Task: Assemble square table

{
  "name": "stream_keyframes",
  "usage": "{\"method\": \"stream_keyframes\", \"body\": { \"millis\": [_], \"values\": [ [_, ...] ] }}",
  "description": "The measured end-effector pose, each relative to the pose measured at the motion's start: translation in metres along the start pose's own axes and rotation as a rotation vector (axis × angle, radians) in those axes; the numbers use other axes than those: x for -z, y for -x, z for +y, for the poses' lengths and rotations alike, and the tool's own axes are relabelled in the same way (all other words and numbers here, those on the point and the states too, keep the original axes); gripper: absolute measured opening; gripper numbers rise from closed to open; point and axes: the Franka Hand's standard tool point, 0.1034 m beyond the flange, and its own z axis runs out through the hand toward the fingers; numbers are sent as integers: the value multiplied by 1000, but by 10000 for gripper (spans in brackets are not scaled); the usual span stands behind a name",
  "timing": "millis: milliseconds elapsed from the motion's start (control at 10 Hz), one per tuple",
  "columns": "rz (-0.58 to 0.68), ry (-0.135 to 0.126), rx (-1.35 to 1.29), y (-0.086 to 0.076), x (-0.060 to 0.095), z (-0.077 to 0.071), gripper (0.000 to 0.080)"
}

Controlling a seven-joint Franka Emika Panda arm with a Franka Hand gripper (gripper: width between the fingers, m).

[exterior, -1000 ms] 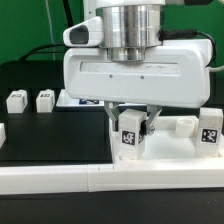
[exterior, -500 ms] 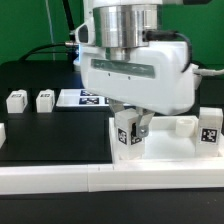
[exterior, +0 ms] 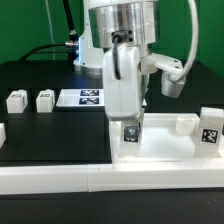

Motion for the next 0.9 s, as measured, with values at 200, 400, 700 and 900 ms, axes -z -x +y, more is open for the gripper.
{"method": "stream_keyframes", "body": {
  "millis": [200, 400, 700, 900],
  "values": [
    [5, 5, -36, -3, -2, 2, 290],
    [26, 5, -65, -6, -3, 3, 290],
    [23, 3, -51, -2, -1, 4, 566],
    [3, -6, 16, 9, 16, 8, 630]
  ]
}}
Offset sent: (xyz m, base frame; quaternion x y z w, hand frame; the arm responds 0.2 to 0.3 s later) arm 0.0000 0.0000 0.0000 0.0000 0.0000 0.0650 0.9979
